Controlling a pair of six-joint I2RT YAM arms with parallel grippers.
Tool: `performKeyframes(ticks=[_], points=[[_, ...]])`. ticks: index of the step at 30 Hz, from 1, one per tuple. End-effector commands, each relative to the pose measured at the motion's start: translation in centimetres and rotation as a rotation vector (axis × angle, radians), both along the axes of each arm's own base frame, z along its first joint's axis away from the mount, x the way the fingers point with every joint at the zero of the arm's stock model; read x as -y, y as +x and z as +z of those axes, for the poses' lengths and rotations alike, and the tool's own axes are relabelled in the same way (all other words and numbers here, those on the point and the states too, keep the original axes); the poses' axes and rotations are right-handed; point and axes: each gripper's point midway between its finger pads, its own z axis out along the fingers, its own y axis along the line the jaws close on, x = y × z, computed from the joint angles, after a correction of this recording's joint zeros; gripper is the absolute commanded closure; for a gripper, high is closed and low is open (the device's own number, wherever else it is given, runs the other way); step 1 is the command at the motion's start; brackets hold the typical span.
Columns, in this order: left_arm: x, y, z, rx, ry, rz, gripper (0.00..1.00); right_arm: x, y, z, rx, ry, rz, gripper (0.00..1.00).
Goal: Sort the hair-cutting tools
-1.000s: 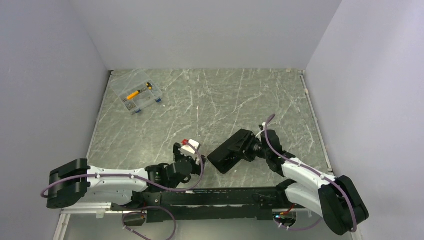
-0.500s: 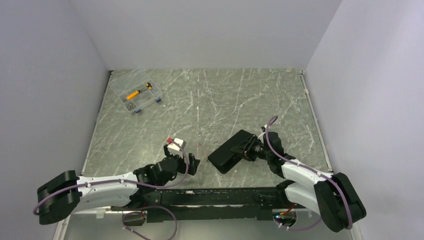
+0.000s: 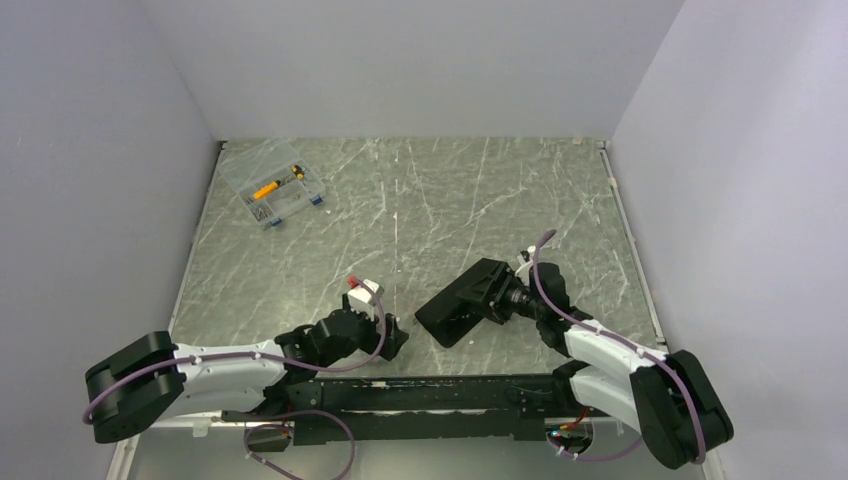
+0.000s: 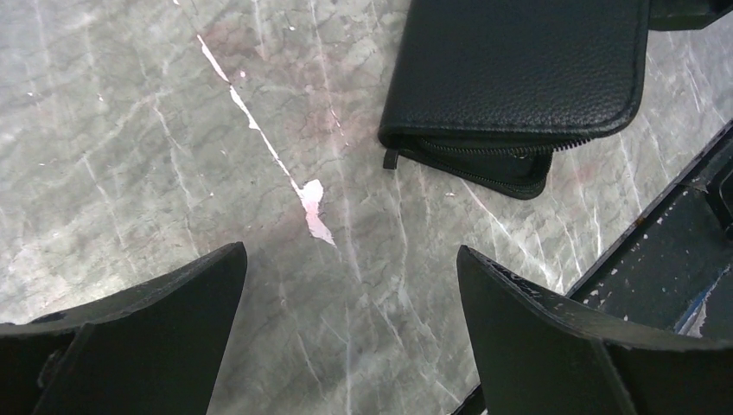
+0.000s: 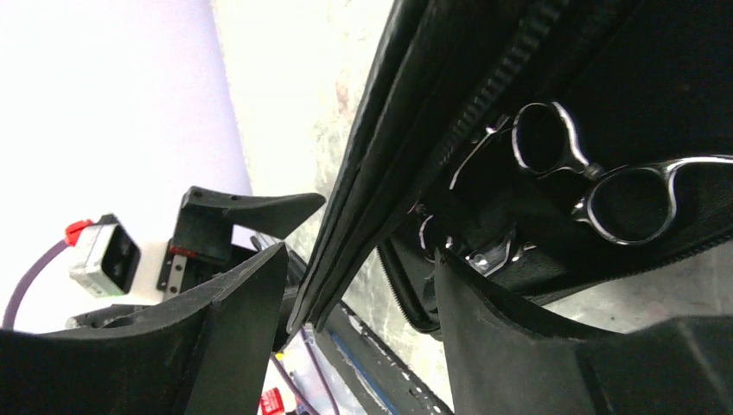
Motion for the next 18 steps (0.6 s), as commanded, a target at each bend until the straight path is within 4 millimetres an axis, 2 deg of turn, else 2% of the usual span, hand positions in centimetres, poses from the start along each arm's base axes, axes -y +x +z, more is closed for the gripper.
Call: performKeyframes(ticks=[1,6,11,15,18], points=[[2.1,0.4,2.4,0.029,-0.082,-0.038,0.03,0.1,-0.6,0.6,0.011,0.03,-0.001,0.37],[2.9,0.3,2.6,0.032,-0.092,-0.07,0.05,-0.4,-0.7,1.2,0.012,0.065,-0.011,0.51],[3.6,0.3,2.8,0.04,-0.09,-0.098,0.07,-0.4,-0.2,0.7,-0.007,0.035,-0.03,0.53],[3.2,0.5,3.4,0.052,-0.104,-0.073,0.07,0.2,-0.5,-0.4,-0.035,0.012,-0.062,0.64],[2.6,0.8,3.5,0.061,-0.1,-0.044,0.06,0.1,-0.7,-0.4,-0.046,0.037,-0.061,0.68]])
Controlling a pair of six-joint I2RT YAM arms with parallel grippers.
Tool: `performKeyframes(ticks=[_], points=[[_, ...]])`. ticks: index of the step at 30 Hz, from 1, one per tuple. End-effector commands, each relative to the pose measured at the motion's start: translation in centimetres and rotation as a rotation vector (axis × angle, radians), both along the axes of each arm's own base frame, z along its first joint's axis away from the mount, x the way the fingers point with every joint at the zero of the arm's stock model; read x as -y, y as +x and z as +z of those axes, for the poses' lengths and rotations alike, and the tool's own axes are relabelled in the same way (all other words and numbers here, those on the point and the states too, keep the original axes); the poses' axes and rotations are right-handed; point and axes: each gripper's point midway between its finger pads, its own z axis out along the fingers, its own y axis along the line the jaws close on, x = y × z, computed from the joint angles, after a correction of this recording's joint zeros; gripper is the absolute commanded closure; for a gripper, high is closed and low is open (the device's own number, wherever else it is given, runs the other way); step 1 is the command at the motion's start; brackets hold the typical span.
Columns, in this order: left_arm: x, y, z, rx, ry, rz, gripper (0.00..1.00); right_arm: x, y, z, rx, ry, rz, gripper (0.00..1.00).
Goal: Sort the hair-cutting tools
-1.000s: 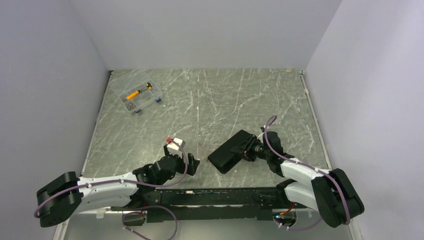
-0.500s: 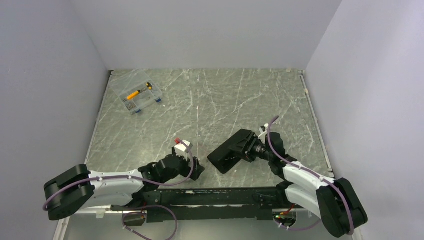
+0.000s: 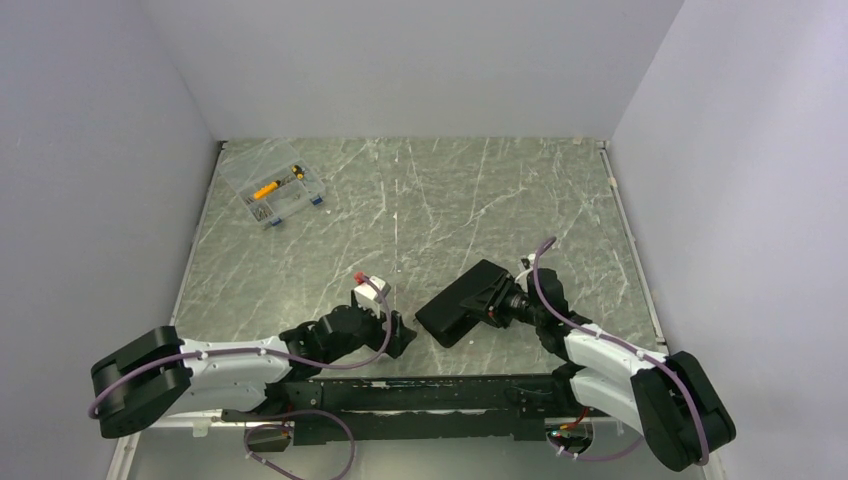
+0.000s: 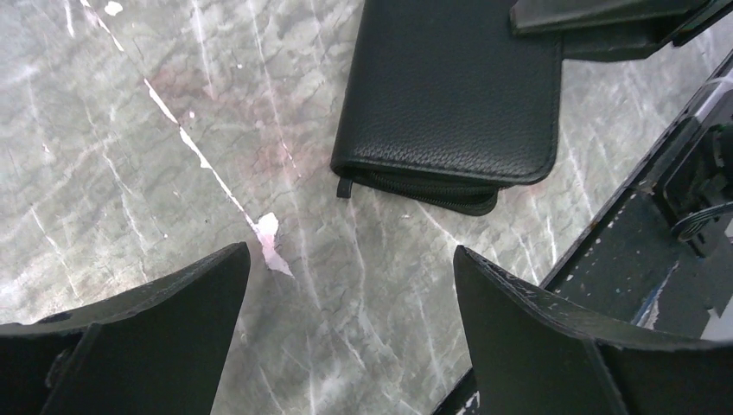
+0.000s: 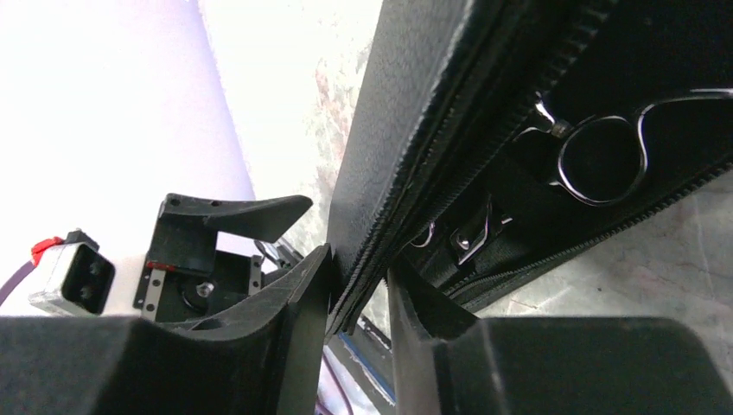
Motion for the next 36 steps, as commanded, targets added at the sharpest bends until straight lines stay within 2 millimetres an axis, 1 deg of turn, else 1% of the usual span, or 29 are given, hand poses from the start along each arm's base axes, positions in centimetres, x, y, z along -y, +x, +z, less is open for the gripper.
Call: performKeyframes(ticks=[1,2,4,5,6,10,12,17,22,25,26,28,31,32,36], points=[[0.5,1.0,2.5,0.053,-0.064,0.029,0.07,-0.1,0.1,0.2,-0.002,0.029,-0.024,0.69],[0.4,1.0,2.5,0.053,-0.064,0.033,0.07,-0.2,0.1,0.4,0.001,0.036,-0.018,0.73],[0.3,1.0,2.3,0.047,-0.063,0.039,0.07,-0.4,0.2,0.6,0.01,0.035,-0.014,0.93],[0.4,1.0,2.3,0.043,-0.065,0.038,0.07,-0.4,0.3,0.7,0.012,0.03,-0.012,0.98],[0.3,0.9,2.2,0.038,-0.065,0.039,0.07,-0.4,0.4,0.7,0.016,0.022,-0.01,1.0],[-0.1,0.8,1.9,0.024,-0.062,0.052,0.07,-0.2,0.8,0.4,0.054,-0.027,0.004,1.0],[-0.5,0.6,1.8,0.019,-0.063,0.054,0.06,-0.4,0.9,0.4,0.087,-0.036,0.032,1.0],[-1.2,-0.1,1.6,0.007,-0.071,0.047,0.06,-1.7,0.9,0.7,0.12,0.069,0.076,1.0],[-1.0,-0.6,0.9,-0.019,-0.053,0.02,0.08,-2.6,1.2,0.6,0.105,0.131,0.093,1.0],[-1.0,0.0,1.0,-0.011,-0.059,0.05,0.07,-3.2,1.5,0.4,0.108,0.121,0.14,1.0],[-1.0,0.4,1.0,-0.005,-0.059,0.066,0.06,-3.4,1.9,0.5,0.118,0.108,0.157,1.0],[-0.9,1.1,1.1,0.007,-0.055,0.089,0.05,-3.7,2.2,0.2,0.122,0.067,0.202,1.0],[-0.6,2.4,1.3,0.016,-0.053,0.116,0.05,-4.2,2.4,-0.3,0.118,0.042,0.258,1.0],[-0.4,2.8,1.3,0.018,-0.056,0.118,0.05,-4.3,2.3,-0.5,0.106,0.045,0.265,0.95],[0.3,4.0,1.6,0.026,-0.064,0.129,0.05,-4.6,1.9,-0.1,0.083,0.1,0.261,0.59]])
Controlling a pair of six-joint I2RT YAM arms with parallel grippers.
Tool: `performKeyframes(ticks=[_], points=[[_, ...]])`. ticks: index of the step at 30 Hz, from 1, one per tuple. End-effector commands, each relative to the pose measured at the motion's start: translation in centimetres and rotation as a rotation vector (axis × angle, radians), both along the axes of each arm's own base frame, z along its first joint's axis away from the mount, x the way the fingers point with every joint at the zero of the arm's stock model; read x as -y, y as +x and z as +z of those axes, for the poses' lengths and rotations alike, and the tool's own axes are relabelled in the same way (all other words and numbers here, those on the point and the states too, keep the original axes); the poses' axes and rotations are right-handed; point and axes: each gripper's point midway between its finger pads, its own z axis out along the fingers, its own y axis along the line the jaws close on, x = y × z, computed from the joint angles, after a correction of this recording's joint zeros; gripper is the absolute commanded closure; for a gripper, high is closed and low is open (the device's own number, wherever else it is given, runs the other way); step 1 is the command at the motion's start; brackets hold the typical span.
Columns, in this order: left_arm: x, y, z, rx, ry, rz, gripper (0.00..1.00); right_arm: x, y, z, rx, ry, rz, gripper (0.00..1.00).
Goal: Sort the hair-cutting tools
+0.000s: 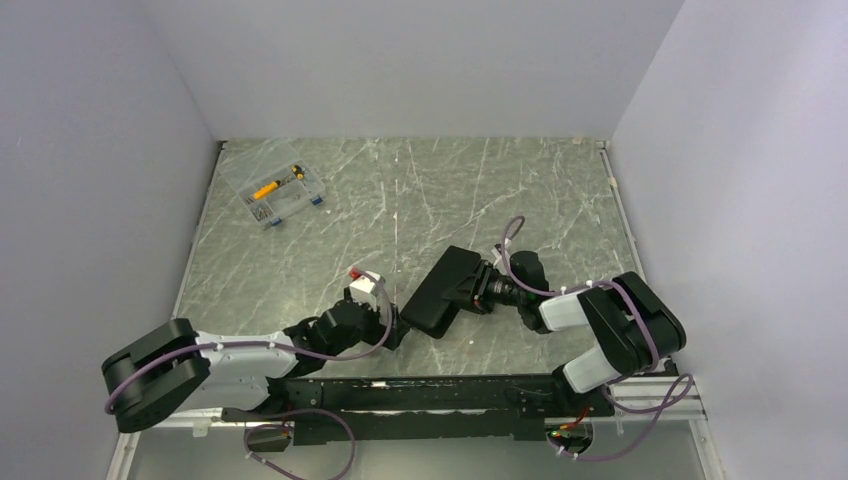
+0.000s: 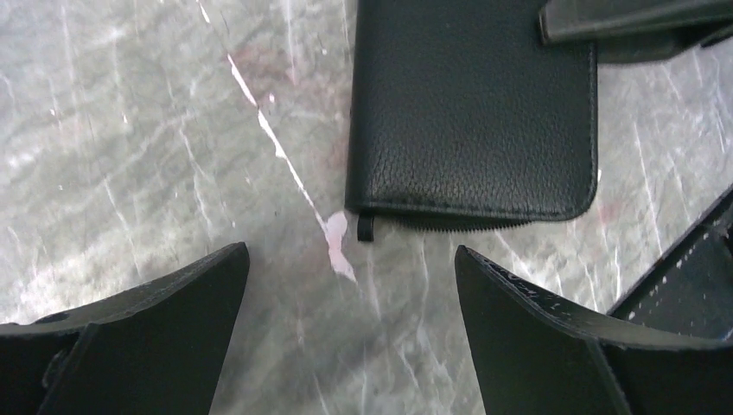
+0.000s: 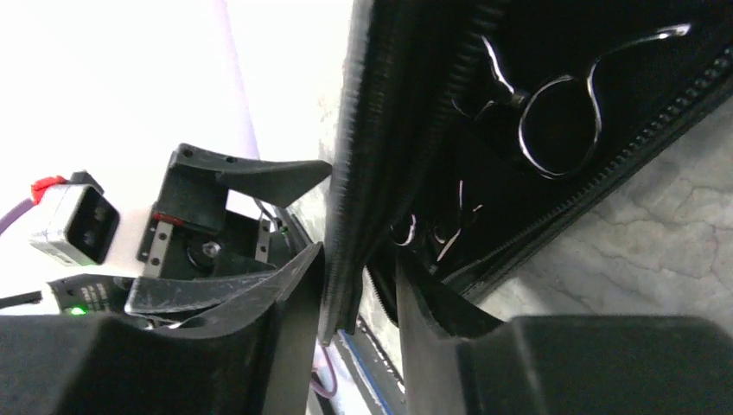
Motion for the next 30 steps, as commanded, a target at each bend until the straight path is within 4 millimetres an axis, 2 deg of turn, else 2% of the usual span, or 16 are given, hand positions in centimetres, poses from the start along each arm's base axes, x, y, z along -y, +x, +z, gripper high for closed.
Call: performKeyframes(ticks=[1,4,11,13,18,20,24,26,28,30], points=[[2.4,2.5,3.5,0.075,-0.1,0.019,0.05,-0.6,-0.5,0.8,0.034,0.041,0.046,0.54],[3.2,2.7,3.8,0.081,-0.101,-0.004,0.06,-0.5,-1.1,0.6,0.023,0.034,0.038,0.47],[3.9,2.4,3.6,0.069,-0.109,-0.037,0.07,-1.0,-1.0,1.0,0.037,0.018,0.015,0.47],[3.9,2.4,3.6,0.067,-0.111,-0.039,0.07,-1.0,-0.7,1.1,0.034,0.018,0.0,0.5],[3.6,2.2,3.6,0.066,-0.111,-0.033,0.07,-1.0,-0.2,1.5,0.04,0.02,-0.022,0.67],[3.4,2.1,3.8,0.07,-0.116,-0.031,0.07,-0.9,-0.2,1.5,0.043,0.012,-0.025,0.69],[2.7,1.8,4.1,0.077,-0.117,-0.026,0.07,-0.4,0.2,1.1,0.054,-0.04,-0.042,0.55],[2.4,1.6,4.3,0.077,-0.121,-0.024,0.06,-0.3,0.3,1.1,0.063,-0.053,-0.043,0.54],[1.9,1.3,4.2,0.072,-0.122,-0.017,0.06,-0.4,0.5,1.3,0.071,-0.054,-0.042,0.6],[1.4,1.0,4.2,0.065,-0.118,-0.016,0.07,-0.4,0.4,1.2,0.07,-0.052,-0.038,0.7]])
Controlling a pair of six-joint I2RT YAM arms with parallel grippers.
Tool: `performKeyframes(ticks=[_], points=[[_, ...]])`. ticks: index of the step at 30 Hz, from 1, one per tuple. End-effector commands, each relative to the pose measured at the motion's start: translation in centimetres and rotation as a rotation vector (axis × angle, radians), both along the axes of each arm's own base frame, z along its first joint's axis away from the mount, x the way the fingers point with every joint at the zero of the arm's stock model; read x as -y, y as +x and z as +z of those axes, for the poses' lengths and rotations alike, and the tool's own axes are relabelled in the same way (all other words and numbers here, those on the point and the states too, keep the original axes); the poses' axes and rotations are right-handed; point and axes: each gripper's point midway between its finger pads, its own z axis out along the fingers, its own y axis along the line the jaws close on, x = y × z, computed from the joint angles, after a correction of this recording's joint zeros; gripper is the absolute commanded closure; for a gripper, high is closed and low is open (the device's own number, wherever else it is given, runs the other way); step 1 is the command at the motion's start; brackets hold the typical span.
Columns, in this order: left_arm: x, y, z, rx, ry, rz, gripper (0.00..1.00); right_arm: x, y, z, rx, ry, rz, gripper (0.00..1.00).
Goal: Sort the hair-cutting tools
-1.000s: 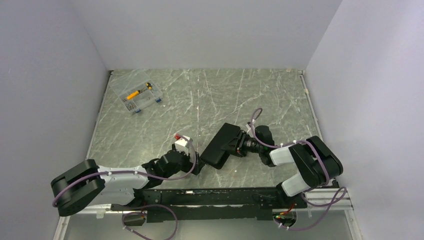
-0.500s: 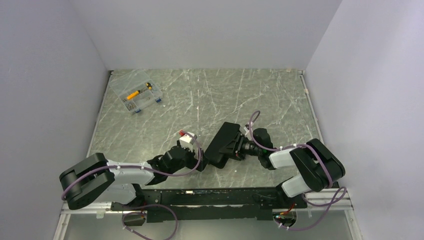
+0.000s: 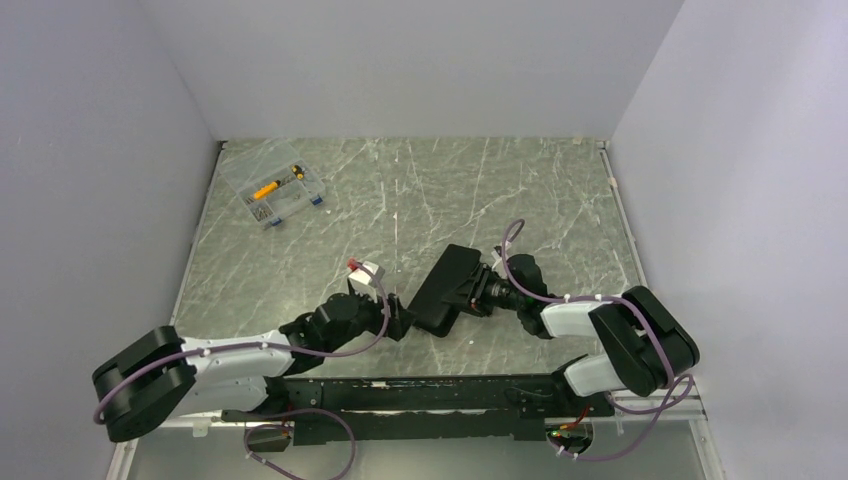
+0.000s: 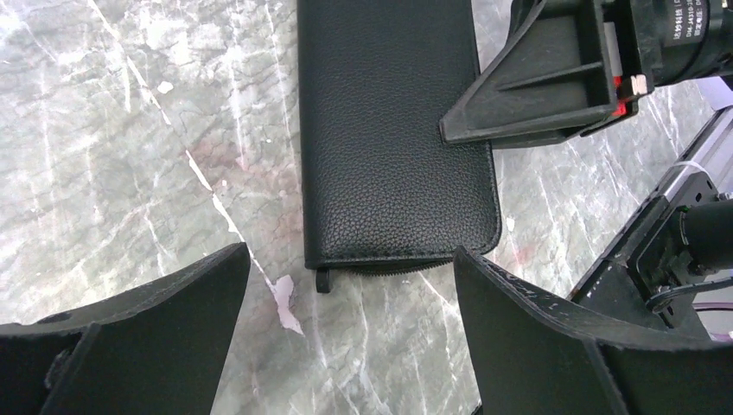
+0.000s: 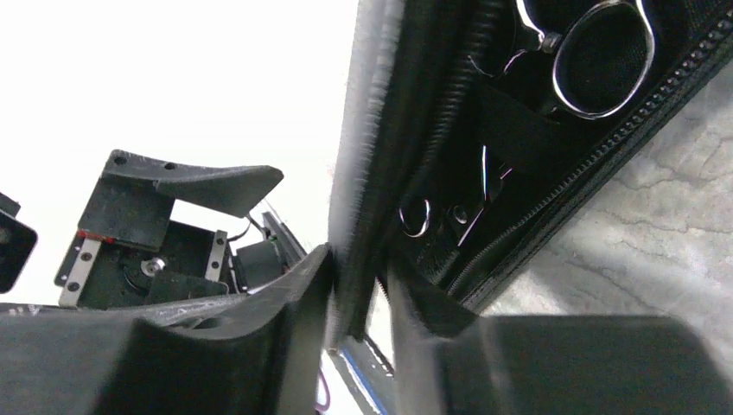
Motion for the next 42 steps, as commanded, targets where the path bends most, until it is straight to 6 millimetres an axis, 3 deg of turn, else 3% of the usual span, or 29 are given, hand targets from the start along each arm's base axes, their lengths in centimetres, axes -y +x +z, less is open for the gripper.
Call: performKeyframes(ticks=[1,6,14,23,31,35,42], points=[[-1.2,-0.7,-0.4,-0.02,0.016,0.004,0.07,-0.3,1.1,1.0,0.059,-0.002,-0.004,0.76],[-1.9,-2.0,-1.7,-0.065,0.053,-0.026,0.1,-0.4,0.9,1.0,0.052,0.016,-0.006,1.0],[-1.5,-3.1,-3.7,-0.106,0.113,-0.1,0.24,0.7,0.4,0.1,0.002,0.048,-0.118,1.0],[-1.1,-1.2,-3.8,-0.087,0.177,-0.047,0.31,2.2,-0.4,-1.3,-0.073,0.083,-0.279,1.0],[-1.1,0.5,-3.6,-0.03,0.278,-0.023,0.31,2.6,0.2,-0.3,-0.067,0.116,-0.373,1.0],[0.1,1.2,-3.3,-0.01,0.317,-0.057,0.41,2.3,0.6,0.2,-0.067,0.126,-0.381,1.0],[0.6,1.5,-4.2,-0.022,0.39,-0.095,0.42,2.3,0.5,0.2,-0.087,0.141,-0.394,1.0]])
